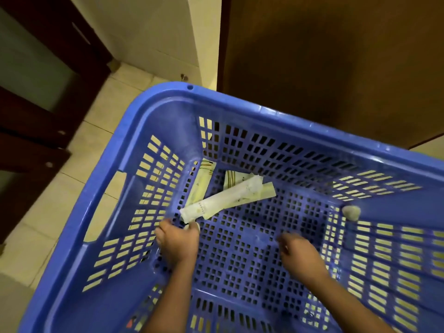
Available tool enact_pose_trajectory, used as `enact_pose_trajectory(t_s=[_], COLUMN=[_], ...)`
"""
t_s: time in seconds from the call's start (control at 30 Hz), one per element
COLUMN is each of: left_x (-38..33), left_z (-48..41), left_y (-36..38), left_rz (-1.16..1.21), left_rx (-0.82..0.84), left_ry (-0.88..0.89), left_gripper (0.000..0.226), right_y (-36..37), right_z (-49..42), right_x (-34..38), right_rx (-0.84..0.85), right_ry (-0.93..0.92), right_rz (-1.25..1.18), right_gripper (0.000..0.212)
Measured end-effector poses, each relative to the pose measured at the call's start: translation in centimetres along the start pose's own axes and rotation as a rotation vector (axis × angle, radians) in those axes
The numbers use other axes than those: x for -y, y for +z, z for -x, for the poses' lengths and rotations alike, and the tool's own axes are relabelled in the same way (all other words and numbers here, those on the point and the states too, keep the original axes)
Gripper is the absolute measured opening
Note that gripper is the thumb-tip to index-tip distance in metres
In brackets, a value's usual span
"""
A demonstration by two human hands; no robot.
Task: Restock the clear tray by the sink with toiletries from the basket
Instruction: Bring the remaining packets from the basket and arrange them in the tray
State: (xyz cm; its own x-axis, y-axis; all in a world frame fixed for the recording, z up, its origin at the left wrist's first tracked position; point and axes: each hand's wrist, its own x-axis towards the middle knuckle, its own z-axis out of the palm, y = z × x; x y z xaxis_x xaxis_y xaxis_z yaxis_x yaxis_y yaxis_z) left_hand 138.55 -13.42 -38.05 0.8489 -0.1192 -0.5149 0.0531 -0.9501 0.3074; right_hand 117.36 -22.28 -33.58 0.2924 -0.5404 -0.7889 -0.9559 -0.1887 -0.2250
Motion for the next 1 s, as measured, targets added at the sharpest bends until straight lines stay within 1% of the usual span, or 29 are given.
enact_pose_trajectory(t_s=[0.07, 0.13, 0.23, 0.3, 0.37, 0.43, 0.47, 0.53, 0.57, 0.63, 0.7, 0.77, 0.87, 0.9, 1.0], left_x=[-1.0, -2.2, -3.6, -4.2, -4.2, -4.0, -3.9, -3.8, -3.9, -4.2, -4.6, -5.2, -6.0, -6.1, -6.4], left_z=[-0.7, -1.6, -2.8, -3.5, -4.0, -4.1, -4.1, -4.1, -4.0, -3.9, -3.8, -3.8, -3.8, -3.7, -3.5], left_y=[-0.2, -0.2, 0.0, 0.3, 0.6, 0.8, 0.8, 0.8, 0.8, 0.8, 1.0, 1.2, 1.5, 1.6, 1.9], left_rz=[-0.017, -0.078, -0.166, -0.218, -0.264, -0.283, -0.285, -0.288, -0.287, -0.271, -0.259, -0.274, -0.300, -0.316, -0.367], left_rx=[-0.055, -0.049, 0.005, 0.081, 0.146, 0.156, 0.152, 0.154, 0.160, 0.161, 0.154, 0.171, 0.204, 0.214, 0.213], left_ry=[0.079, 0.182, 0.327, 0.359, 0.373, 0.395, 0.410, 0.444, 0.459, 0.471, 0.471, 0.455, 0.417, 0.422, 0.474], left_gripper=[0.055, 0.042, 0.032, 0.031, 0.032, 0.033, 0.034, 0.035, 0.035, 0.031, 0.028, 0.036, 0.049, 0.049, 0.045], right_y=[-0.9, -2.0, -3.6, -3.8, -3.2, -2.5, -2.3, -2.2, -2.0, -1.7, -1.2, -0.6, -0.6, -0.5, -1.0], right_z=[-1.5, -3.3, -6.3, -8.5, -10.0, -10.5, -10.6, -10.2, -10.0, -9.5, -9.1, -8.7, -7.9, -8.0, -8.5], right_x=[1.5, 3.3, 6.1, 7.4, 8.4, 8.7, 8.6, 8.6, 8.4, 7.8, 6.7, 5.7, 4.3, 3.9, 3.6], right_rx=[-0.102, -0.201, -0.288, -0.289, -0.283, -0.353, -0.365, -0.298, -0.293, -0.308, -0.336, -0.365, -0.271, -0.252, -0.192], right_ry=[-0.056, -0.128, -0.251, -0.290, -0.326, -0.375, -0.384, -0.380, -0.387, -0.390, -0.403, -0.428, -0.412, -0.414, -0.366], right_rz=[0.055, 0.144, 0.254, 0.353, 0.446, 0.497, 0.495, 0.474, 0.463, 0.474, 0.483, 0.428, 0.373, 0.387, 0.394], right_gripper=[0.035, 0.041, 0.058, 0.065, 0.061, 0.056, 0.052, 0.044, 0.041, 0.039, 0.042, 0.037, 0.016, 0.014, 0.020])
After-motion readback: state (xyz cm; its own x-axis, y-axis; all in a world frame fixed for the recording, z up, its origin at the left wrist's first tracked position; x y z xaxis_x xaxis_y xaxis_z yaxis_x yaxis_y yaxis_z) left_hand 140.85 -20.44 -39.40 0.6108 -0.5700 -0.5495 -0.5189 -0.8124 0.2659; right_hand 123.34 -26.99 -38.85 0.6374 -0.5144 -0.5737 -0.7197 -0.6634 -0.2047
